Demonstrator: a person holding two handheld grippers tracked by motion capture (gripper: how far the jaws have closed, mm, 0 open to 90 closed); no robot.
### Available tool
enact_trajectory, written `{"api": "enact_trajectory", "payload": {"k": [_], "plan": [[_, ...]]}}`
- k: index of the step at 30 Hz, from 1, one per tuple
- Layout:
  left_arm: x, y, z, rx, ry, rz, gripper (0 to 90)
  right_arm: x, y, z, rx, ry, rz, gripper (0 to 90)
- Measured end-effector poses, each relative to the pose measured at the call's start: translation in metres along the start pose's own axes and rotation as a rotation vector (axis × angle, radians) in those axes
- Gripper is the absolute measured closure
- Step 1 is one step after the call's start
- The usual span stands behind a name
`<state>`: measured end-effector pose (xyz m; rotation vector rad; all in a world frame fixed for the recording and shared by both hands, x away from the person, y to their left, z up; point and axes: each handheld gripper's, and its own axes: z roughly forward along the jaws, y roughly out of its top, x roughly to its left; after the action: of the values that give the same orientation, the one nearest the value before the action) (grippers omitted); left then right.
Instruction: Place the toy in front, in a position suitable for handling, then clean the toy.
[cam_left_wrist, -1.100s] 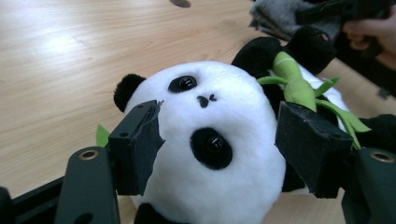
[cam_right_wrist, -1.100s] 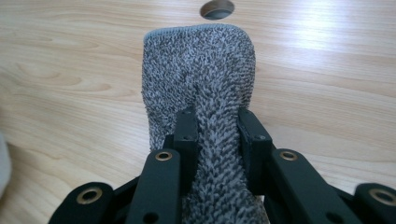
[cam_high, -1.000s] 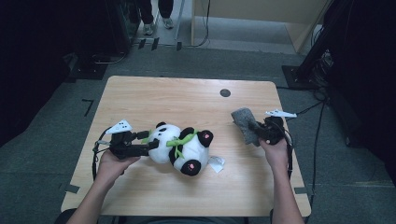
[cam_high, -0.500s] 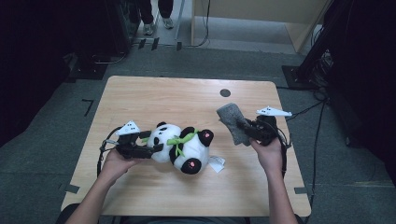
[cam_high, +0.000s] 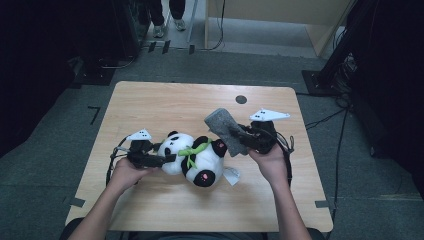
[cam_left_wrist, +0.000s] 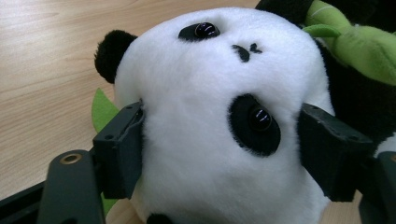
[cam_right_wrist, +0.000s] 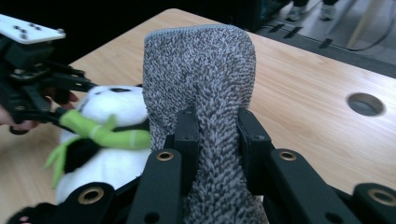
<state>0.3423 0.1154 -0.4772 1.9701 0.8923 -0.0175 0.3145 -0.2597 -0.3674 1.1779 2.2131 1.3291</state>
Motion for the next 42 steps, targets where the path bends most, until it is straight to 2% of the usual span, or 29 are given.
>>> {"api": "enact_trajectory", "payload": {"k": [3, 4, 7, 11, 12, 13, 17, 21, 23, 25, 28, 29, 31, 32, 34, 35, 36, 38, 42], "plan": [[-0.004, 0.0, -0.001, 0.009, 0.021, 0.008, 25.8, 0.007, 0.007, 0.008, 0.008, 0.022, -0.001, 75.0], [-0.006, -0.004, -0.003, -0.016, 0.038, -0.001, 25.6, 0.01, 0.012, 0.015, 0.017, 0.031, 0.004, 74.9], [-0.009, -0.008, -0.003, -0.04, 0.053, -0.005, 25.2, 0.012, 0.017, 0.023, 0.025, 0.048, -0.001, 74.9], [-0.012, -0.011, -0.005, -0.045, 0.064, 0.001, 25.1, 0.016, 0.027, 0.037, 0.029, 0.066, 0.008, 74.8], [-0.013, -0.012, -0.005, -0.048, 0.067, 0.002, 25.3, 0.02, 0.033, 0.046, 0.036, 0.09, 0.01, 74.6], [-0.014, -0.012, -0.006, -0.048, 0.069, 0.001, 25.3, 0.02, 0.033, 0.046, 0.036, 0.09, 0.01, 74.6], [-0.018, -0.012, -0.006, -0.045, 0.088, -0.007, 26.2, 0.032, 0.043, 0.065, 0.051, 0.14, -0.023, 74.5], [-0.02, -0.011, -0.005, -0.043, 0.102, -0.017, 26.4, 0.051, 0.049, 0.08, 0.063, 0.175, -0.072, 73.6], [-0.021, -0.011, -0.005, -0.046, 0.109, -0.017, 26.5, 0.06, 0.049, 0.087, 0.058, 0.191, -0.094, 73.3], [-0.023, -0.011, -0.005, -0.05, 0.119, -0.016, 26.5, 0.074, 0.045, 0.098, 0.091, 0.209, -0.122, 73.3], [-0.025, -0.012, -0.005, -0.05, 0.128, -0.017, 26.5, 0.081, 0.04, 0.109, 0.119, 0.222, -0.141, 73.3], [-0.025, -0.012, -0.005, -0.05, 0.13, -0.017, 26.4, 0.082, 0.033, 0.122, 0.176, 0.232, -0.128, 72.9], [-0.025, -0.012, -0.005, -0.048, 0.132, -0.016, 26.4, 0.081, 0.03, 0.127, 0.197, 0.223, -0.128, 72.3], [-0.024, -0.012, -0.005, -0.046, 0.133, -0.018, 26.3, 0.076, 0.022, 0.135, 0.197, 0.222, -0.124, 71.7], [-0.024, -0.012, -0.004, -0.051, 0.128, -0.018, 26.3, 0.074, 0.021, 0.135, 0.191, 0.223, -0.122, 71.5], [-0.024, -0.012, -0.004, -0.054, 0.124, -0.017, 26.4, 0.074, 0.019, 0.136, 0.197, 0.188, -0.172, 71.2], [-0.023, -0.012, -0.003, -0.056, 0.119, -0.014, 26.4, 0.074, 0.019, 0.136, 0.197, 0.188, -0.172, 71.2], [-0.021, -0.012, -0.003, -0.057, 0.113, -0.017, 26.4, 0.075, 0.017, 0.136, 0.187, 0.173, -0.202, 71.0], [-0.021, -0.013, -0.003, -0.054, 0.116, -0.01, 26.3, 0.073, 0.016, 0.138, 0.188, 0.19, -0.187, 69.5]]}}
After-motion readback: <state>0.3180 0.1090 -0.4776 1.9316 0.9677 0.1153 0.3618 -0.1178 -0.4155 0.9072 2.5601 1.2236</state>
